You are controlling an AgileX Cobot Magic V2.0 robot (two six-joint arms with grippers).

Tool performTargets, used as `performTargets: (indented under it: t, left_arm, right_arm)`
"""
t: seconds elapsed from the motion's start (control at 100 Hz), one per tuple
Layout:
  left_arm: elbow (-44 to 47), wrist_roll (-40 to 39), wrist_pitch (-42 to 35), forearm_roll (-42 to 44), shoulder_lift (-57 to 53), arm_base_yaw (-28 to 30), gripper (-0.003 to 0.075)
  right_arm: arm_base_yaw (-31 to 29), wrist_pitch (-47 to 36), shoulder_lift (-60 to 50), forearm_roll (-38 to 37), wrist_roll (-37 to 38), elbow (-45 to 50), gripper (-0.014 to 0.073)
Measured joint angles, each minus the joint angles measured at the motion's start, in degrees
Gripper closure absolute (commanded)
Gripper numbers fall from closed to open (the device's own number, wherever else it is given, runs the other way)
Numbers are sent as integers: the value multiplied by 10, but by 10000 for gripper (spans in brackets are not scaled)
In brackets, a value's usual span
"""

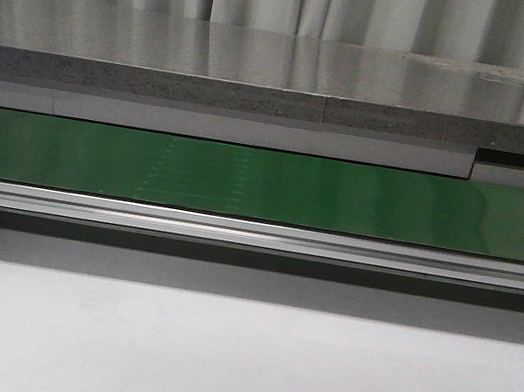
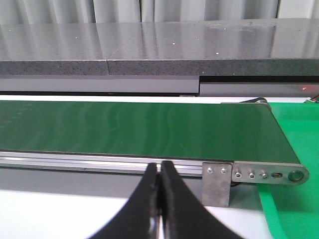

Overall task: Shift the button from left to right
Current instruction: 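Lift the button and set it on the conveyor belt with the left gripper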

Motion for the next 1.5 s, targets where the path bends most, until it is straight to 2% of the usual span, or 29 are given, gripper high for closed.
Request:
performTargets:
  t: [0.21, 0.44, 0.78, 0.98, 1.03, 1.1, 1.15, 1.28, 1.34, 1.41, 1.5]
  left_arm:
    - [-38, 5, 25, -14, -46, -1, 739]
    - [-40, 29, 38, -50, -96, -31, 739]
    - [-40, 46, 51, -59, -93, -115, 739]
    - [-40, 46, 53, -62, -73, -130, 728]
    - [-40, 46, 55, -62, -70, -130, 696]
    - [-40, 46, 55, -62, -69, -130, 613]
    - [-40, 46, 55, -62, -69, -130, 526]
    - [-40, 49, 59, -62, -69, -130, 200]
    - [-40, 51, 60, -62, -69, -130, 111]
    - [-40, 53, 61, -67, -69, -130, 64]
    - [-40, 63, 65, -82, -69, -130, 64]
  right_arm:
    - [0, 0, 0, 0, 0, 0, 662]
    - [0, 0, 0, 0, 0, 0, 662]
    - [0, 0, 0, 0, 0, 0, 662]
    - [0, 0, 0, 0, 0, 0, 662]
    - [0, 0, 0, 0, 0, 0, 662]
    - [0, 0, 0, 0, 0, 0, 662]
    - [0, 0, 0, 0, 0, 0, 662]
    - [0, 0, 0, 0, 0, 0, 662]
    - [0, 0, 0, 0, 0, 0, 662]
    - [0, 0, 0, 0, 0, 0, 662]
    - [0, 0, 0, 0, 0, 0, 662]
